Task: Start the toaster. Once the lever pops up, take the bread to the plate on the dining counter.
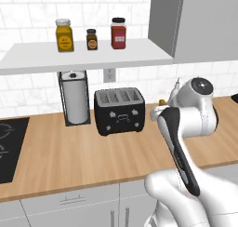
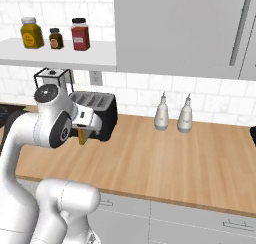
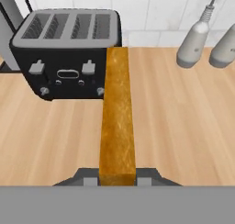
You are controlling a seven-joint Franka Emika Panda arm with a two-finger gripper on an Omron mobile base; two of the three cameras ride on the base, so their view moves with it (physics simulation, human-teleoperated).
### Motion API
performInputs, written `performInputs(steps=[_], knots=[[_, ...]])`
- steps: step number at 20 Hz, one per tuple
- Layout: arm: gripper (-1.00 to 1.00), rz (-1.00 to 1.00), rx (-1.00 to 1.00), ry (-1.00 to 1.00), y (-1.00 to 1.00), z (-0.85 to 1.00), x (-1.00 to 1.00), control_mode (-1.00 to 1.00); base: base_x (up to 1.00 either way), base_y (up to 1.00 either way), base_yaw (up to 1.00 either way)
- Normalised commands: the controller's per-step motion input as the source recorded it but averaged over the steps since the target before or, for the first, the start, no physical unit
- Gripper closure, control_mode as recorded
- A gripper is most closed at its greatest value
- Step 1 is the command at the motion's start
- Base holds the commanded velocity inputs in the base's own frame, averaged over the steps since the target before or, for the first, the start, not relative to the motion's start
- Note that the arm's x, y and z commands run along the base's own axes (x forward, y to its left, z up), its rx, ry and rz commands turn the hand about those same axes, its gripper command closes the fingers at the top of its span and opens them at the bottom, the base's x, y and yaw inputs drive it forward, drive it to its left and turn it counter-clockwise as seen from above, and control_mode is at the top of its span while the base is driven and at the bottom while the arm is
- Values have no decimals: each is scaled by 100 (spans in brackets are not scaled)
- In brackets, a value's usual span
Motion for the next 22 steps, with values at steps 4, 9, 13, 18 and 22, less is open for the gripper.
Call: performInputs(steps=[4,9,13,18,22], knots=[[100,0,0,0,-11,0,-46,-100,0,0,0],[100,0,0,0,-4,0,-28,-100,0,0,0],[100,0,0,0,-3,0,-14,100,-6,0,0],[100,0,0,0,0,0,0,100,-53,1,14],[100,0,0,0,0,0,0,100,-84,13,66]])
